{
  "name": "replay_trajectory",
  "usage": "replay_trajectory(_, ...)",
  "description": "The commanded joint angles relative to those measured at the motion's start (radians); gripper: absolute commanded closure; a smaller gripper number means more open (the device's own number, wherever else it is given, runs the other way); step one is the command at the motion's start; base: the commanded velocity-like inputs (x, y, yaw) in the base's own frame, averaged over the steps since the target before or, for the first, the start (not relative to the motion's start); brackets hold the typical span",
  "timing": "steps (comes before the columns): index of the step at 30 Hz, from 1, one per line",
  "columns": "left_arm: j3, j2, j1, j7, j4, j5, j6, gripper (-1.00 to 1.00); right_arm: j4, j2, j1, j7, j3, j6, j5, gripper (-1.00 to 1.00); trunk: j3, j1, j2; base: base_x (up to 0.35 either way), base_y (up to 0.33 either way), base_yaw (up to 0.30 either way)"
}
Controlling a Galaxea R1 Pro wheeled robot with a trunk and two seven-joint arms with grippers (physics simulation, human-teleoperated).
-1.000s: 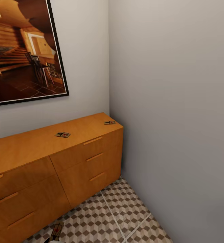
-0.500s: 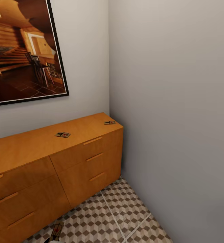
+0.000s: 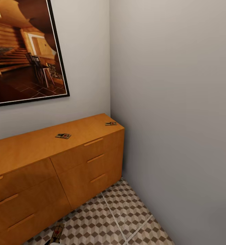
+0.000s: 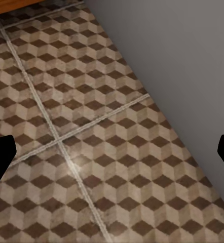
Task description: Take the four mousetraps from the cabinet in the bathroom and place them on the bathroom floor. Make sure all four end up on the same floor surface, and ensure that at least two of them are either under or directly next to the same bathroom sink.
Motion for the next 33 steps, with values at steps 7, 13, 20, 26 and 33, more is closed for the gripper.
replay_trajectory(7,-0.009,0.0,-0.001,0.008,0.002,-0.002,-0.004,1.0,0.001,0.0,-0.001,-0.008,0.003,-0.001,0.008,-1.0,-0.001,0.0,0.0,0.0,0.0,0.0)
replay_trajectory(13,-0.009,0.0,-0.001,0.008,0.002,-0.002,-0.004,1.0,0.001,0.001,0.0,-0.008,0.004,-0.001,0.008,-1.0,-0.001,0.0,0.0,0.0,0.0,0.0)
replay_trajectory(20,-0.009,0.0,-0.001,0.008,0.002,-0.002,-0.004,1.0,0.001,0.002,-0.001,-0.008,0.005,-0.001,0.007,-1.0,-0.001,0.0,0.0,0.0,0.0,0.0)
replay_trajectory(26,-0.009,-0.001,-0.001,0.008,0.002,-0.002,-0.004,1.0,0.001,0.002,-0.001,-0.008,0.005,-0.001,0.007,-1.0,-0.001,0.0,0.0,0.0,0.0,0.0)
replay_trajectory(33,-0.009,-0.001,-0.001,0.008,0.002,-0.002,-0.004,1.0,0.001,0.002,-0.001,-0.008,0.005,-0.001,0.006,-1.0,-0.001,0.0,0.0,0.0,0.0,0.0)
